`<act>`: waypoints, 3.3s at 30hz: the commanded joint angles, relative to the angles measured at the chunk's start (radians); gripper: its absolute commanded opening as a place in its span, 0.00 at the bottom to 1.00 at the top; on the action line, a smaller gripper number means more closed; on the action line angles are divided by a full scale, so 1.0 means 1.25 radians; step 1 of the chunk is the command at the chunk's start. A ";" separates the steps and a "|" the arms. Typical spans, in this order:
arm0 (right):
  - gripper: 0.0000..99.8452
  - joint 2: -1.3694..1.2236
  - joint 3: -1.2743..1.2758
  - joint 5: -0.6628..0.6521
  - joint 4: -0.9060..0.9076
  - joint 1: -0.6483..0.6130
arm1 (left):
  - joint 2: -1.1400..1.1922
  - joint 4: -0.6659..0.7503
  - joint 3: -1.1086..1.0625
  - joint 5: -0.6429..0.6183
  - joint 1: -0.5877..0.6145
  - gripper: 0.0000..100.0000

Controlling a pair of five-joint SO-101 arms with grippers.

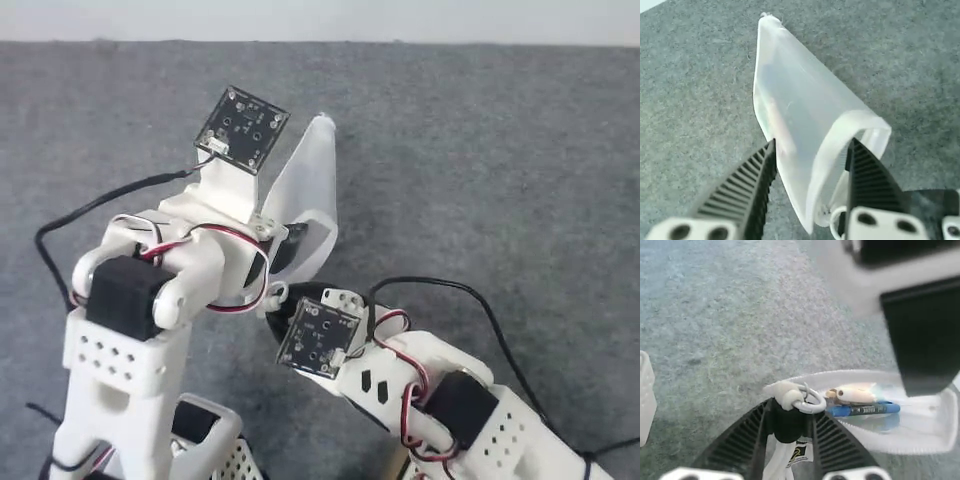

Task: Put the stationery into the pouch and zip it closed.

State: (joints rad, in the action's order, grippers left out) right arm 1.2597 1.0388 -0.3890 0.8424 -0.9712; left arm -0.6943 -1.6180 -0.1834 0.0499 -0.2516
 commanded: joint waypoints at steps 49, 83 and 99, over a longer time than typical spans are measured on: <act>0.01 0.268 -0.015 -0.001 -0.007 0.332 | -0.354 0.271 -0.392 0.263 -0.098 0.28; 0.01 0.268 -0.014 0.000 0.003 0.332 | -0.371 0.755 -0.736 0.263 -0.190 0.12; 0.01 0.257 -0.009 0.001 -0.026 0.359 | -0.371 0.756 -0.749 0.204 -0.151 0.01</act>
State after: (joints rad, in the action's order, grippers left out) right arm 1.5666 1.0388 -0.3890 0.8485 -0.5631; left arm -1.1362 -0.7004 -1.1301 0.3291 -0.4741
